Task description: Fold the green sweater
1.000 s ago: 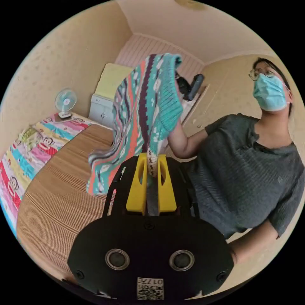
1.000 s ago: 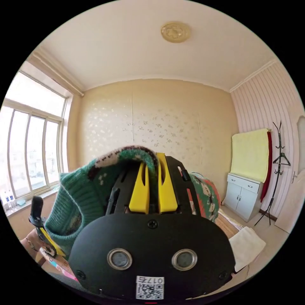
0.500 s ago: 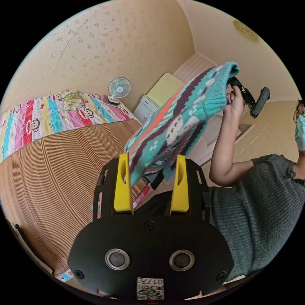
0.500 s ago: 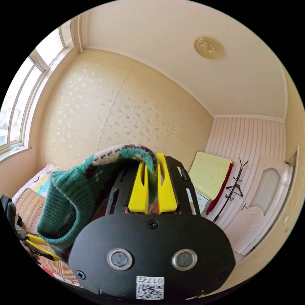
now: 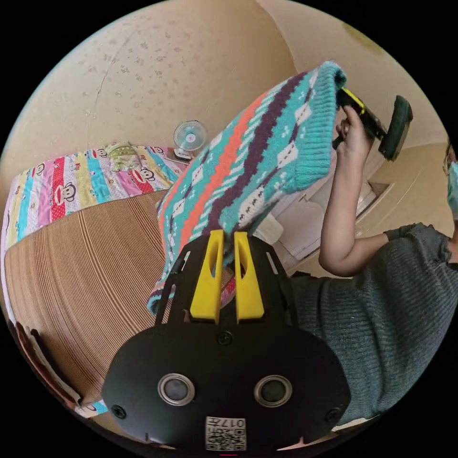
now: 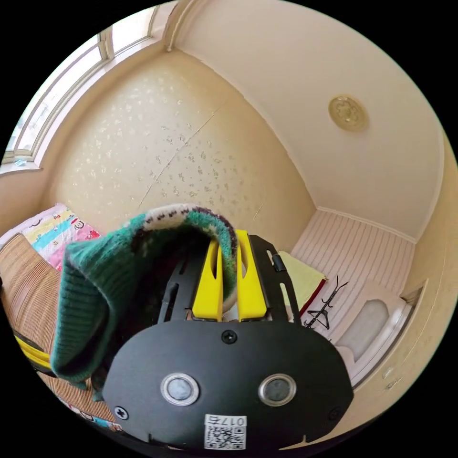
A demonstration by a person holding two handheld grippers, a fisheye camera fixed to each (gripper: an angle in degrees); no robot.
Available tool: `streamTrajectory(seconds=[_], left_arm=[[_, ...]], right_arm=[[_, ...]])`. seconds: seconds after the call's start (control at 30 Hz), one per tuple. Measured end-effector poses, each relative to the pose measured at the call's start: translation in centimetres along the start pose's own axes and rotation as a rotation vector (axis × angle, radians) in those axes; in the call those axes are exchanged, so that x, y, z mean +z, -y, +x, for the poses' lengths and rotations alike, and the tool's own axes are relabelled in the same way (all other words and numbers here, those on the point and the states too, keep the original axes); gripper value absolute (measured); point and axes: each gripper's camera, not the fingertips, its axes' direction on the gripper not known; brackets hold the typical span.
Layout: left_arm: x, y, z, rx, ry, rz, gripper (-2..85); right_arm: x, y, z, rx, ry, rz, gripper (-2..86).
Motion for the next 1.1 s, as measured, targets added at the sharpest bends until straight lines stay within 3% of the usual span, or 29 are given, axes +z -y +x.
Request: streamTrajectory(seconds=[0.2,0.3,0.43,0.57,0.67,0.8,0.87,1.0,1.1], left_arm=[[-14.4,0.5,-4.7,-0.159,-0.059,0.333,4.0],[-20.7,0.7,-4.5,-0.175,-0.091,0.481,4.0],[-26.9,3.7,2.5,-0.004,0.143,0.555,3.9],[-32.9,5.9,8.4,0.164,0.183,0.732,3.8],[-38.3,8.0,10.5,0.199,0.219,0.843,3.8],[-42.2,15.9,7.5,0.146,0.347,0.797,3.7],[-42.1,21.7,2.4,0.02,0.392,0.693,3.7],[-38.4,33.5,-18.2,-0.39,0.415,0.421,4.9],[-35.2,31.9,-30.6,-0.648,0.509,0.24,6.3]], right_arm=[[2.9,-1.0,1.1,-0.056,-0.002,0.036,5.3],[5.0,-2.1,3.9,0.0,0.142,0.038,5.4],[8.6,-4.1,10.9,0.151,0.459,0.007,5.5],[11.6,-6.0,18.8,0.388,0.653,0.075,5.6],[14.8,-5.4,22.9,0.428,0.761,0.09,5.8],[22.3,-2.0,22.9,0.326,0.835,-0.009,6.3],[30.9,2.0,17.9,0.101,0.775,-0.171,6.9],[50.2,5.4,6.2,-0.123,0.756,-0.487,9.8],[63.2,-0.5,-1.2,-0.095,0.849,-0.818,10.5]])
